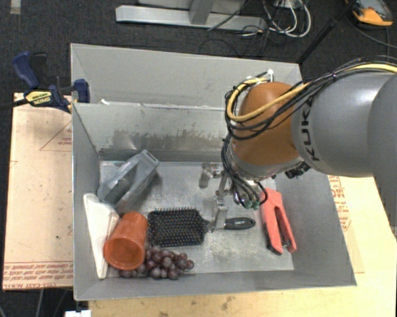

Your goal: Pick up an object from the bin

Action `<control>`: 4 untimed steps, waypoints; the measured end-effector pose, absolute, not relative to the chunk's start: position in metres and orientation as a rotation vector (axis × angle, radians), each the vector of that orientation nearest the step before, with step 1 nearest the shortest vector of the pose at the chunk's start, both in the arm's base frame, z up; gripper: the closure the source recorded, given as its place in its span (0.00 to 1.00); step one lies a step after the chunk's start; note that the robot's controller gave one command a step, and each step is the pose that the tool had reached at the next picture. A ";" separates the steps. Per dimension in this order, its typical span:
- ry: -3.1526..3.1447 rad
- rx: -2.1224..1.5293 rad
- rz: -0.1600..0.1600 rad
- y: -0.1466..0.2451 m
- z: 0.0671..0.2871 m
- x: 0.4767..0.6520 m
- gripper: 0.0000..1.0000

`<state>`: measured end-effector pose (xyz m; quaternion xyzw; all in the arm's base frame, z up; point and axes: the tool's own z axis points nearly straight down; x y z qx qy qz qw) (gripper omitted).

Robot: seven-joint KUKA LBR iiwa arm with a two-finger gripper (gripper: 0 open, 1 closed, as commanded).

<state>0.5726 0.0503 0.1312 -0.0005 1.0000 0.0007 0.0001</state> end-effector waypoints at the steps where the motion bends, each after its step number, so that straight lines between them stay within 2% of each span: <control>1: 3.135 -0.003 0.001 0.085 0.092 0.563 0.00; 2: 3.124 -0.439 0.000 0.113 0.073 0.554 1.00; 3: 3.124 -0.438 0.001 0.113 0.073 0.554 1.00; 4: 3.108 -0.457 0.002 0.061 0.267 0.584 1.00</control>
Offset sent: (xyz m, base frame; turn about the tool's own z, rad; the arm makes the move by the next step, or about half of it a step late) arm -0.0173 0.0618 -0.0612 -0.2802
